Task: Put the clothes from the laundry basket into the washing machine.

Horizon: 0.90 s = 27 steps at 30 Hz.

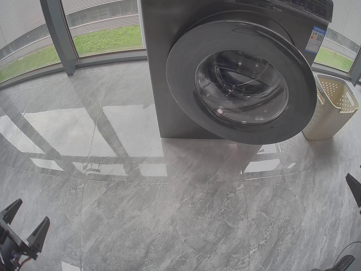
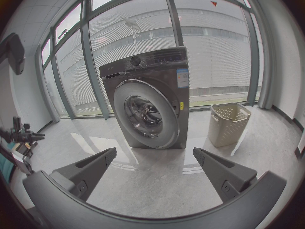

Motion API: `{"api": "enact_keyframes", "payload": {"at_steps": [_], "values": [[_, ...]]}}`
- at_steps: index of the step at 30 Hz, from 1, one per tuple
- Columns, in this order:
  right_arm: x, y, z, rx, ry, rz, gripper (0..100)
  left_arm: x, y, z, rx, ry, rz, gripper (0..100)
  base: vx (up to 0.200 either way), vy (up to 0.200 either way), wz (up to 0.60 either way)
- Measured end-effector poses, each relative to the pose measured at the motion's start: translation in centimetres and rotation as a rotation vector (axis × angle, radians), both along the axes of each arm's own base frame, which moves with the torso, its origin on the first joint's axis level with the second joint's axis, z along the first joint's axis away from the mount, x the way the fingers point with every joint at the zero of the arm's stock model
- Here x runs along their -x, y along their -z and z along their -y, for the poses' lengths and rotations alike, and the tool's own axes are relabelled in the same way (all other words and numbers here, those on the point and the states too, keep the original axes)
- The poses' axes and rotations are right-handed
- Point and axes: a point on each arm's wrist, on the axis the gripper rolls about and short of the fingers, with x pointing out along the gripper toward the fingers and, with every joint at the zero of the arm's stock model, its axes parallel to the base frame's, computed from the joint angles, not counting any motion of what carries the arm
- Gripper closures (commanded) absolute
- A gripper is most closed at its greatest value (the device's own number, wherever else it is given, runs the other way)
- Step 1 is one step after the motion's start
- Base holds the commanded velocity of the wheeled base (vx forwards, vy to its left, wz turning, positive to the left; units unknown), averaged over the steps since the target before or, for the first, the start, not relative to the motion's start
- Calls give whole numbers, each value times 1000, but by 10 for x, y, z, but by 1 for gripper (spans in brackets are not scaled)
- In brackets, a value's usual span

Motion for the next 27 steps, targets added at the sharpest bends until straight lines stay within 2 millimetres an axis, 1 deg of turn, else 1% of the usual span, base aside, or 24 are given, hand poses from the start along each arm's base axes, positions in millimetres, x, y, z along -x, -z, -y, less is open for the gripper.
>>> {"api": "enact_keyframes", "payload": {"at_steps": [3,6,8,11,13,17,21,25,27], "values": [[-28,-11,-7,-16,-47,-39,0,15,15,-3,-2,-61,23,0,0,0,0],[-57,-19,-16,-48,-89,-67,0,25,29,-5,-16,-145,41,0,0,0,0],[-75,-22,-23,-82,-120,-83,0,30,38,-6,-34,-221,46,0,0,0,0],[-95,-23,-34,-108,-162,-108,0,36,47,-7,-41,-270,63,0,0,0,0],[-105,-20,-39,-108,-179,-144,0,38,53,-6,-40,-241,55,0,0,0,0],[-120,-16,-47,-107,-196,-190,0,41,58,-4,-31,-184,46,0,0,0,0],[-141,-16,-56,-106,-203,-223,0,42,60,-4,-21,-163,52,0,0,-200,0],[-162,-24,-63,-119,-196,-173,0,43,60,-3,-15,-154,57,0,0,-200,0],[-169,-25,-65,-120,-185,-161,0,43,60,-3,-15,-153,57,0,0,-200,0]]}}
